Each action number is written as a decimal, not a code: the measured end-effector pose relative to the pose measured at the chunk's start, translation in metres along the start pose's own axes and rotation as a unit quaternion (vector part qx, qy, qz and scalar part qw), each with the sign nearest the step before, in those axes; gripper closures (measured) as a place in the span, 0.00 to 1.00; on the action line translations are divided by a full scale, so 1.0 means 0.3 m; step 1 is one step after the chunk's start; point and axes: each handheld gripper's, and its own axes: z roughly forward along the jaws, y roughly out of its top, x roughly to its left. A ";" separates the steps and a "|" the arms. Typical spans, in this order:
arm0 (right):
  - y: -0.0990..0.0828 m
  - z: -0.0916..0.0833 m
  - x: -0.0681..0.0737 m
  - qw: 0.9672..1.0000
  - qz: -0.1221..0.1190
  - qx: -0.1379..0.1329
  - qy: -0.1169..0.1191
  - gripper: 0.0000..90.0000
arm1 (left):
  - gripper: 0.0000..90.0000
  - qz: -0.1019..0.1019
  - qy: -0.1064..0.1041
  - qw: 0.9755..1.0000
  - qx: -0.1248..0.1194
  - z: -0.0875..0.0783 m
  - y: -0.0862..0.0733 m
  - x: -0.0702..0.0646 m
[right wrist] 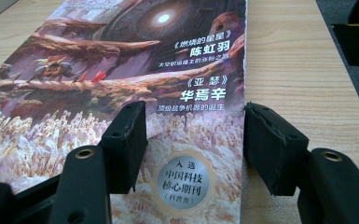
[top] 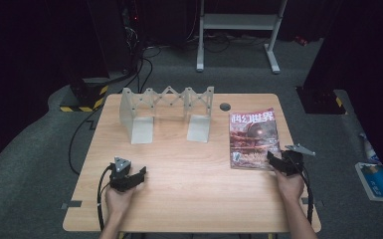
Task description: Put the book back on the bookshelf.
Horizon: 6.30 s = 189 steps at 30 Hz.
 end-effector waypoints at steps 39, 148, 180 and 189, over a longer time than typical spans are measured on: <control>-0.011 -0.003 0.002 1.000 -0.001 -0.010 -0.002 0.45 | 0.48 0.081 -0.121 0.989 0.022 0.070 0.161 -0.273; -0.013 -0.012 0.005 1.000 0.000 -0.003 0.002 0.45 | 0.47 0.066 -0.165 0.983 0.044 0.527 0.394 -0.861; -0.012 -0.027 -0.003 1.000 0.005 0.007 0.015 0.56 | 0.47 0.092 -0.170 0.981 0.028 0.534 0.380 -0.901; -0.008 -0.040 -0.002 0.999 -0.001 0.024 0.025 0.58 | 0.48 0.098 -0.170 0.980 0.033 0.525 0.379 -0.892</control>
